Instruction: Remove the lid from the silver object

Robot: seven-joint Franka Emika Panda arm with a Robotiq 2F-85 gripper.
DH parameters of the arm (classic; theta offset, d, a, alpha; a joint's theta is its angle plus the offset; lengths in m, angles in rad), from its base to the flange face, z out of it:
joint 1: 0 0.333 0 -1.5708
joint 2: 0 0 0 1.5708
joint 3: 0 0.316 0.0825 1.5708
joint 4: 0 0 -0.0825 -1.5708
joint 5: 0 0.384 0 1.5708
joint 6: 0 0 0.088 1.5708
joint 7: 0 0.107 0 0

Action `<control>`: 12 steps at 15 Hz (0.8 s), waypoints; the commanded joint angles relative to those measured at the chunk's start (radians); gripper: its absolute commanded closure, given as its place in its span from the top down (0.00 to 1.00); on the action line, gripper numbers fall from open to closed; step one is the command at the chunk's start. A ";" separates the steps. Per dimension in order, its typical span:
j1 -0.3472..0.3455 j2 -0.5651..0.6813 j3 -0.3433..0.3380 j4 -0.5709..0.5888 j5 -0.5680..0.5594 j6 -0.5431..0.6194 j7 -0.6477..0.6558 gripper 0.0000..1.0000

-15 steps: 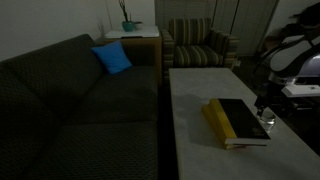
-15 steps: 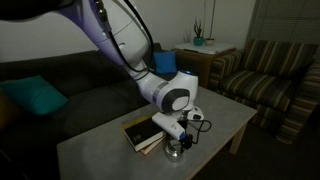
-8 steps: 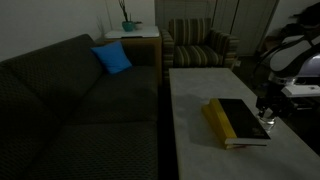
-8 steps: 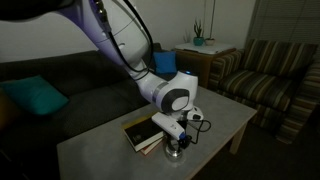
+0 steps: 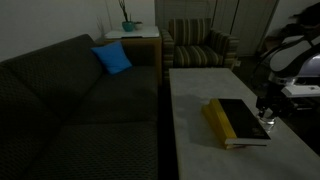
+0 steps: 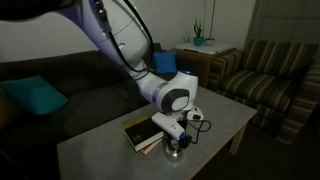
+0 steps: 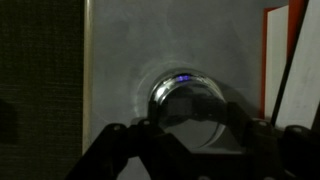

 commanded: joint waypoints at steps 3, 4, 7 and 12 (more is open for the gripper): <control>0.006 0.000 -0.014 -0.024 0.005 0.075 0.013 0.44; 0.011 0.000 -0.018 -0.030 0.002 0.094 0.018 0.44; 0.027 -0.043 -0.027 -0.104 -0.017 0.156 0.021 0.44; 0.037 -0.099 -0.010 -0.200 -0.052 0.151 -0.058 0.44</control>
